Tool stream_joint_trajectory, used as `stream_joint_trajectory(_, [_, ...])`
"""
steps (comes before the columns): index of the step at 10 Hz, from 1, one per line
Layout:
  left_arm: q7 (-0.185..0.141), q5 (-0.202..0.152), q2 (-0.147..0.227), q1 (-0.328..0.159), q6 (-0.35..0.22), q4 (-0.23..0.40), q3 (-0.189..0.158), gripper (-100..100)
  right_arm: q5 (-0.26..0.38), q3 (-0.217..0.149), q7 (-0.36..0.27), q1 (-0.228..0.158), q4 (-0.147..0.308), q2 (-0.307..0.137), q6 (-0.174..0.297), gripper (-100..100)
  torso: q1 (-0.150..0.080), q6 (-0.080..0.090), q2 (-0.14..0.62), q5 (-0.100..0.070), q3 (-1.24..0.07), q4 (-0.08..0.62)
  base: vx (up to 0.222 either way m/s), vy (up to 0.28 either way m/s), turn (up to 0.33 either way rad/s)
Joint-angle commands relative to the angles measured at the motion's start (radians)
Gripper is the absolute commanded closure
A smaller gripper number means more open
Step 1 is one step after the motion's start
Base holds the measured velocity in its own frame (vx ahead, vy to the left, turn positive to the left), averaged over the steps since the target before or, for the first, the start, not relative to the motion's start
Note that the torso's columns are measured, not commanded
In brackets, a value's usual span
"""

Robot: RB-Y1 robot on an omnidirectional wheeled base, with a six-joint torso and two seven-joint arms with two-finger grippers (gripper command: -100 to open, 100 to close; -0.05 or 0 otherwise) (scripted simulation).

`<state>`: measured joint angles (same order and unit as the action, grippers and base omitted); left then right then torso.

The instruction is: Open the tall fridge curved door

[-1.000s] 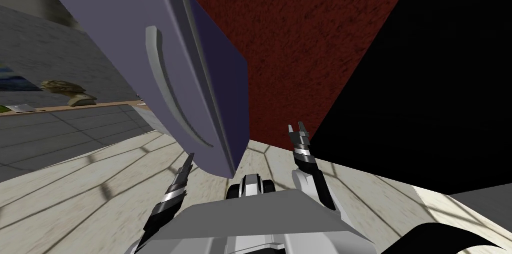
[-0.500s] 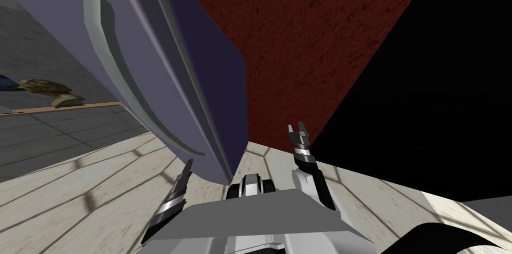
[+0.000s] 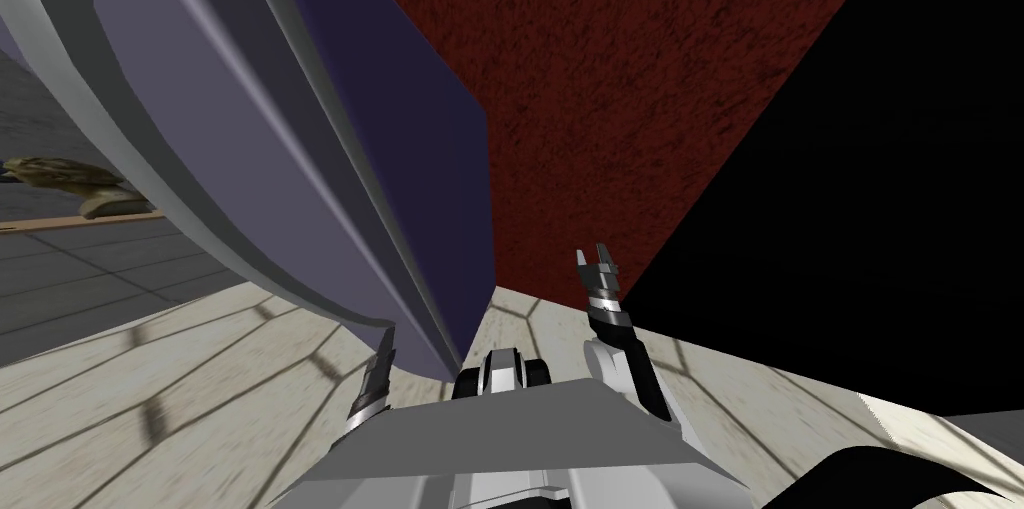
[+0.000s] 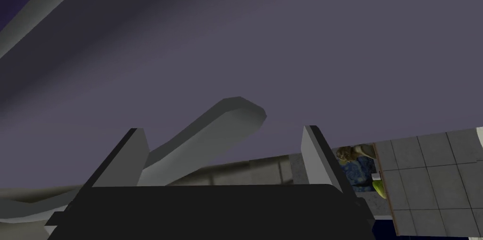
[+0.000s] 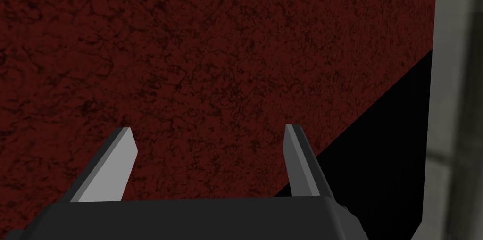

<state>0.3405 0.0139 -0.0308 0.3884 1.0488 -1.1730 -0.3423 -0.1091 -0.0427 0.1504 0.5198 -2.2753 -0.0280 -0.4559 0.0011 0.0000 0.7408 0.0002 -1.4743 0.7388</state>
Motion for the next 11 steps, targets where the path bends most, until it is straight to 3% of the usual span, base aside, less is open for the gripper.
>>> stream_joint_trajectory(1, [-0.007,-0.003,0.010,-0.007,-0.034,-0.023,-0.005,-100,0.000,0.000,0.000,0.000,0.000,0.000,0.000,0,0.000,0.000,0.000,0.000,0.000,0.000,0.016,-0.013,0.006])
stream_joint_trajectory(4, [-0.018,-0.008,0.029,-0.019,-0.083,-0.057,-0.011,-100,0.000,0.000,0.000,0.000,0.000,0.000,0.000,0,-0.002,0.000,-0.003,0.000,-0.002,-0.001,0.018,-0.020,0.016])
stream_joint_trajectory(5, [-0.015,-0.006,0.022,-0.010,-0.071,-0.051,-0.008,-100,0.000,0.000,0.000,0.000,0.000,0.000,0.000,0,0.000,0.002,-0.006,-0.002,-0.003,0.000,0.000,-0.013,0.012])
stream_joint_trajectory(6, [-0.009,-0.004,0.013,-0.009,-0.042,-0.028,-0.006,100,0.000,0.000,0.000,0.000,0.000,0.000,0.000,0,0.000,0.002,-0.006,-0.001,-0.004,-0.001,-0.011,0.018,-0.037])
stream_joint_trajectory(8, [-0.002,-0.001,0.000,-0.002,-0.009,-0.006,-0.001,100,0.000,0.000,0.000,0.000,0.000,0.000,0.000,0,0.003,0.000,-0.004,0.001,-0.002,-0.001,-0.018,0.020,-0.013])
stream_joint_trajectory(9, [-0.007,-0.002,0.006,0.000,-0.024,-0.019,-0.002,100,0.000,0.000,0.000,0.000,0.000,0.000,0.000,0,0.002,0.000,-0.003,0.000,-0.002,-0.001,-0.008,0.009,0.001])
stream_joint_trajectory(10, [-0.008,-0.002,0.042,0.008,-0.026,-0.025,-0.006,-100,0.000,0.000,0.000,0.000,0.000,0.000,0.000,0,-0.001,0.000,-0.004,0.000,-0.002,-0.001,0.001,-0.006,-0.006])
stream_joint_trajectory(11, [-0.010,-0.002,0.067,0.014,-0.031,-0.033,-0.010,-100,0.000,0.000,0.000,0.000,0.000,0.000,0.000,0,-0.002,0.000,-0.003,-0.001,-0.002,-0.001,0.006,-0.017,-0.008])
